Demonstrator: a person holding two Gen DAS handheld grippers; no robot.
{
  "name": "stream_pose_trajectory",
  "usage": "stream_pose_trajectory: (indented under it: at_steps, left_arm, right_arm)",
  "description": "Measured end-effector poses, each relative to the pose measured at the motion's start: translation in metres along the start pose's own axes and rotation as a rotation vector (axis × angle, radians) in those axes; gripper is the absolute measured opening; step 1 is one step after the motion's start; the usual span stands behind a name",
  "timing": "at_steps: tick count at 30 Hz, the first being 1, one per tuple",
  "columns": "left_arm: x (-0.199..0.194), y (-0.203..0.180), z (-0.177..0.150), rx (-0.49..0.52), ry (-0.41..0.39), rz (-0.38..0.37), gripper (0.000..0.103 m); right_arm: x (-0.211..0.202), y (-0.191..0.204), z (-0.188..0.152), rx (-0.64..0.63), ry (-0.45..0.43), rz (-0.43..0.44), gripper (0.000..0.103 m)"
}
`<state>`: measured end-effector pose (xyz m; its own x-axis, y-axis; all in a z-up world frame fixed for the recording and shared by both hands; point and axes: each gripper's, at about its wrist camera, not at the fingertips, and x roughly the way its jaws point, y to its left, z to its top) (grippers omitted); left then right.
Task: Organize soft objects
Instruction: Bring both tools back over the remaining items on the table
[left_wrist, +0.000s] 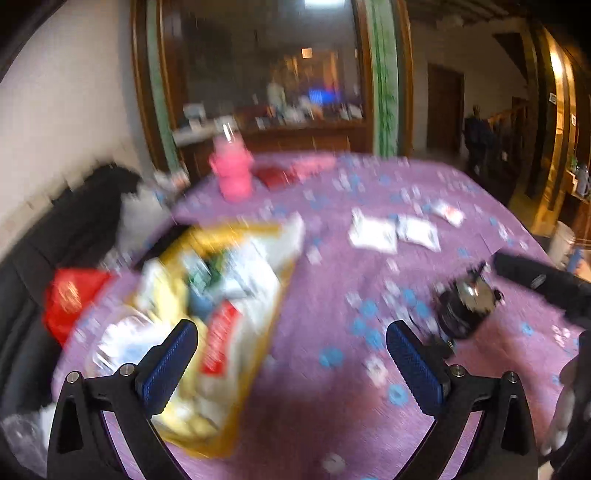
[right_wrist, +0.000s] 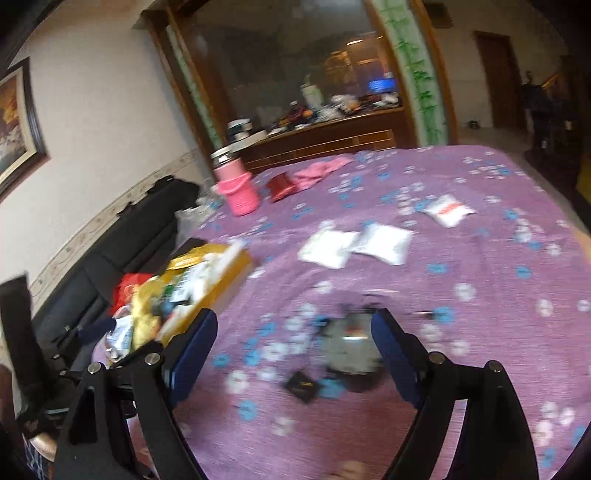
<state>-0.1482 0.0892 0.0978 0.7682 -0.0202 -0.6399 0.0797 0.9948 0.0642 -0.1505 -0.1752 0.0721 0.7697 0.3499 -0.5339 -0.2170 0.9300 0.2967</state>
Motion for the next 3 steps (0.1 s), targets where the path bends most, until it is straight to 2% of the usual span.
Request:
stream_pose_trajectory:
  at_steps: [3]
  left_arm:
    - [0.019,-0.006,-0.002,-0.033,0.11,-0.045,0.103]
  right_arm:
    - [-0.014,-0.032,0.0,0.03,0.001,-0.1,0.088]
